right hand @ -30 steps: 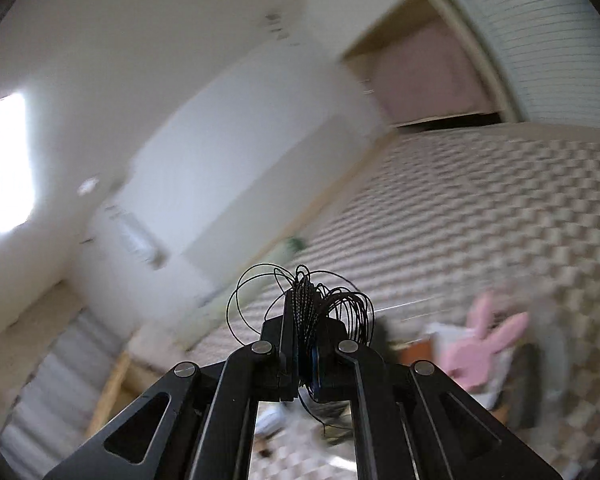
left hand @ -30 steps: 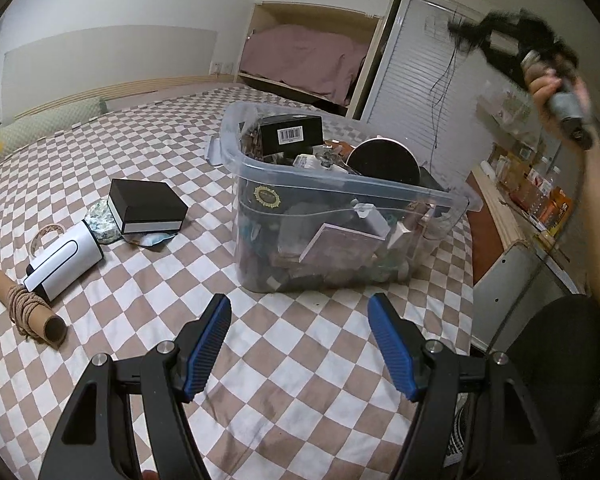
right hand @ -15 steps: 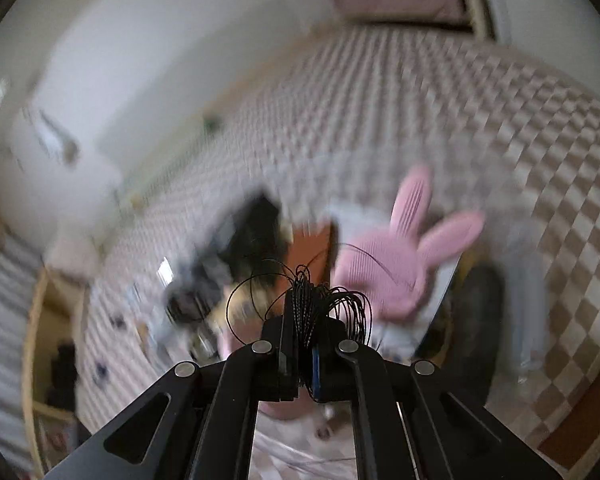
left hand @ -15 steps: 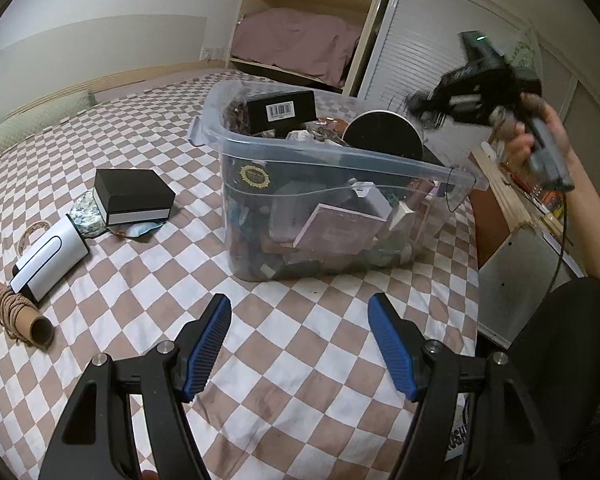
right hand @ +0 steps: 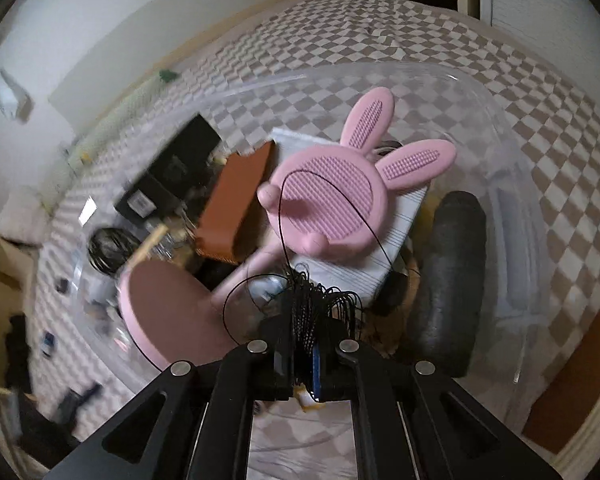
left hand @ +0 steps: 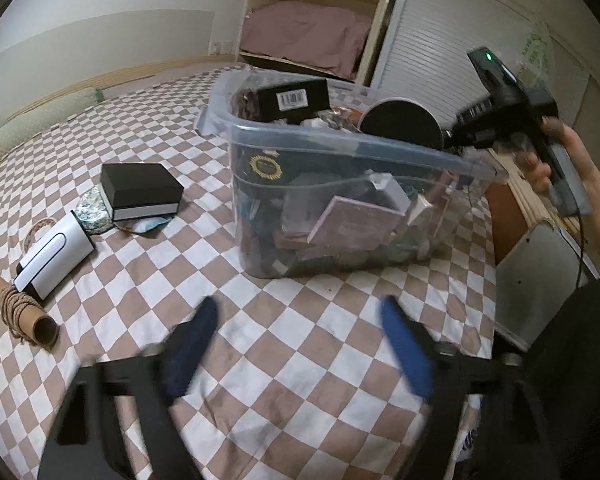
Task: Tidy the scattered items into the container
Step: 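Lower the wire coil into the bin and open the right tool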
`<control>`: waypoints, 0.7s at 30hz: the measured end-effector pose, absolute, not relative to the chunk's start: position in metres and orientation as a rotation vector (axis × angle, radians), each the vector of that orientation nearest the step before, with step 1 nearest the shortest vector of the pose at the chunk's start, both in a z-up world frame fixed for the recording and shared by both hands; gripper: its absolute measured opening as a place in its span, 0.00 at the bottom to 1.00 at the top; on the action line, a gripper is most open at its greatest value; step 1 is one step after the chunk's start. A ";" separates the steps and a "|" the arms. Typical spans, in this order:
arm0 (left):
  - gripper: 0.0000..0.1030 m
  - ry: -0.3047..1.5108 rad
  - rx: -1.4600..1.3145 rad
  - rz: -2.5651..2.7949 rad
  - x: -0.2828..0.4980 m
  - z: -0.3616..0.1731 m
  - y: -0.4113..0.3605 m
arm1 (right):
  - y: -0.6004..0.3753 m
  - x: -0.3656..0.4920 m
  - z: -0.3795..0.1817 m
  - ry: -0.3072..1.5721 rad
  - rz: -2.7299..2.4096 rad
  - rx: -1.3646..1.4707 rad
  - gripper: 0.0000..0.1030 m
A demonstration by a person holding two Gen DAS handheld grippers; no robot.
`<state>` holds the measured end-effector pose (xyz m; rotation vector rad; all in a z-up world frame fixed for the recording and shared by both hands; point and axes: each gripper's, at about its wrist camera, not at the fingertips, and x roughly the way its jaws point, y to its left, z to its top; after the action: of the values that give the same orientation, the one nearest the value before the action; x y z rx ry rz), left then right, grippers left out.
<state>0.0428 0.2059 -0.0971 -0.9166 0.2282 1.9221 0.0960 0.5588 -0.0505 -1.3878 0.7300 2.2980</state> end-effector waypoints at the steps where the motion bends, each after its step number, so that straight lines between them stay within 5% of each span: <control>1: 0.94 0.216 -0.906 1.933 0.043 -0.095 0.205 | 0.557 0.095 -0.048 0.692 2.283 -1.400 0.05; 7: 0.94 0.186 -0.888 1.969 0.042 -0.081 0.206 | 0.550 0.103 -0.039 0.625 2.264 -1.379 0.09; 9: 0.94 0.187 -0.882 1.979 0.042 -0.077 0.207 | 0.549 0.109 -0.035 0.605 2.260 -1.362 0.61; 10: 0.94 0.187 -0.875 1.985 0.043 -0.075 0.207 | 0.549 0.111 -0.033 0.589 2.260 -1.352 0.65; 21: 0.94 0.176 -0.818 2.045 0.053 -0.047 0.206 | 0.536 0.138 -0.004 0.500 2.312 -1.211 0.65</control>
<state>0.0525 0.2058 -0.0465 -0.8177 0.1764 2.0453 0.1375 0.5362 -0.0045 -1.2106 0.5001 2.3119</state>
